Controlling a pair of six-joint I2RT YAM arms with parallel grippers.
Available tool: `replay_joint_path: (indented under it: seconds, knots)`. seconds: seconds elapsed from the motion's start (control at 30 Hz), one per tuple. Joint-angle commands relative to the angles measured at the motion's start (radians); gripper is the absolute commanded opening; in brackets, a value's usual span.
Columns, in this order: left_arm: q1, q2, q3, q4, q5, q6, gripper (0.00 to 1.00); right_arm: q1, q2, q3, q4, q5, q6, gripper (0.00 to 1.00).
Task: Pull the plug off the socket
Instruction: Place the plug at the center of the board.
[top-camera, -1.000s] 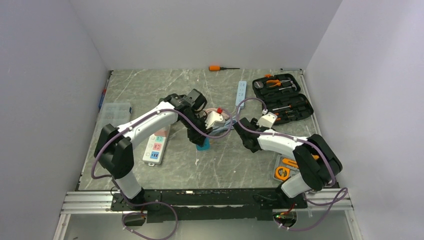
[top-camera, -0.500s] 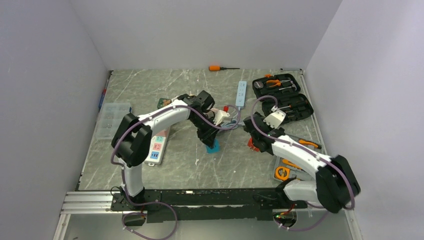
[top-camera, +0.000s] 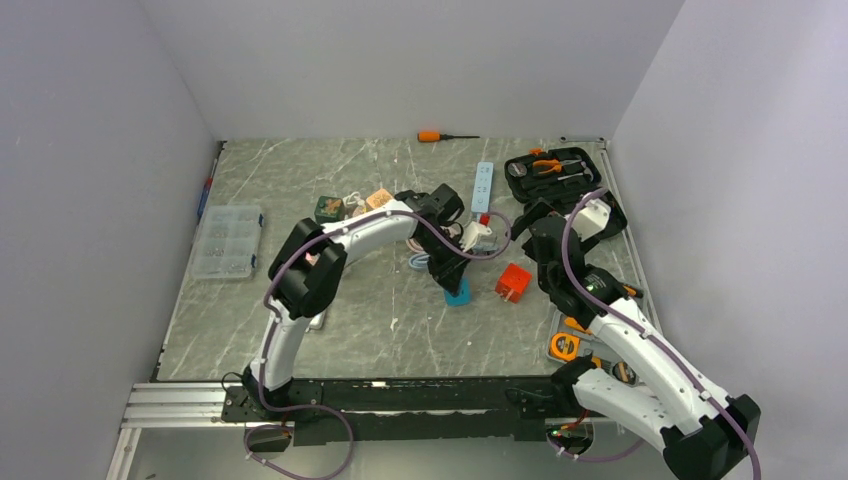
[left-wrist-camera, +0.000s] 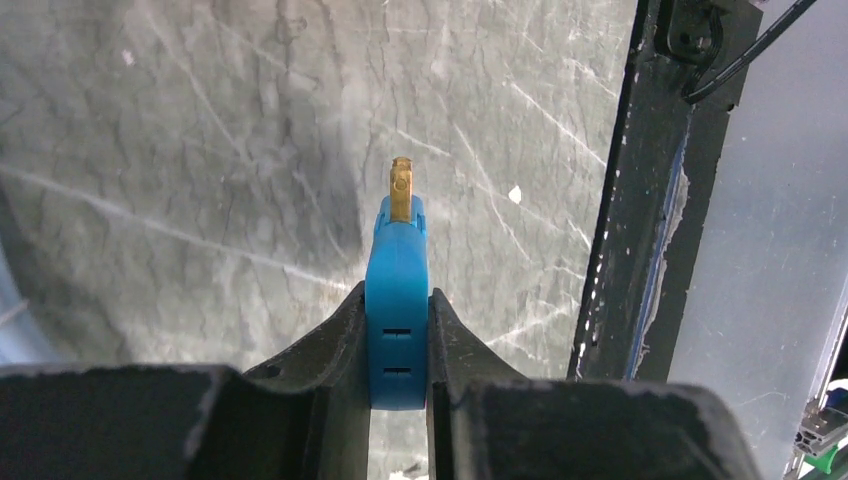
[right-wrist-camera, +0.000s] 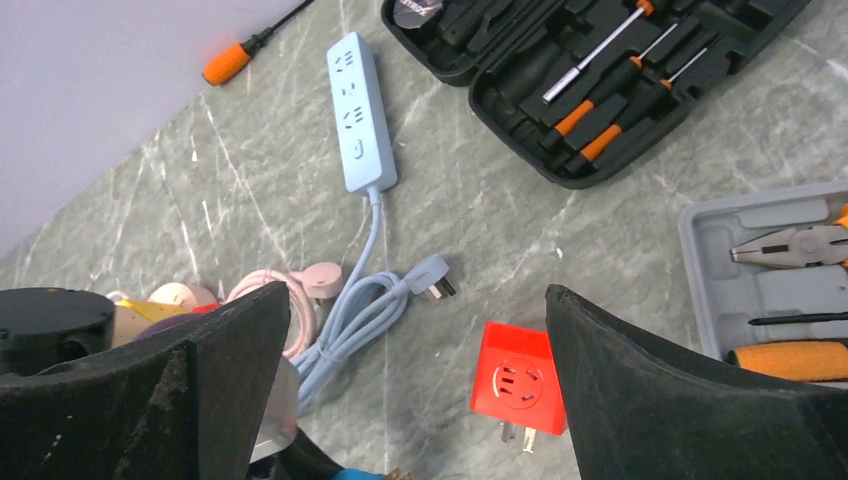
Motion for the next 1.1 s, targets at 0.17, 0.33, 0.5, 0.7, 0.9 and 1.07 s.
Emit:
replay_joint_path:
  seconds: [0.17, 0.33, 0.5, 0.7, 0.9, 1.07]
  knots:
    - [-0.066, 0.13, 0.117, 0.111, 0.013, -0.07, 0.01, -0.016, -0.006, 0.041, -0.043, -0.039, -0.066, 1.0]
    - [-0.096, 0.175, 0.153, 0.143, -0.017, -0.085, 0.1, -0.023, -0.005, 0.035, -0.033, -0.055, -0.077, 1.0]
    - [-0.124, 0.199, 0.172, 0.136, -0.031, -0.084, 0.48, -0.029, -0.005, 0.033, -0.038, -0.061, -0.077, 1.0]
    - [-0.13, 0.173, 0.169, 0.09, -0.038, -0.055, 0.99, -0.033, -0.005, 0.03, -0.048, -0.071, -0.075, 1.0]
    - [-0.128, 0.028, 0.194, -0.094, -0.113, 0.048, 0.99, -0.033, -0.004, 0.05, -0.052, -0.083, -0.089, 1.0]
    - [-0.103, -0.2, 0.125, -0.15, -0.28, 0.077, 0.99, -0.034, 0.016, 0.09, -0.043, -0.103, -0.115, 1.0]
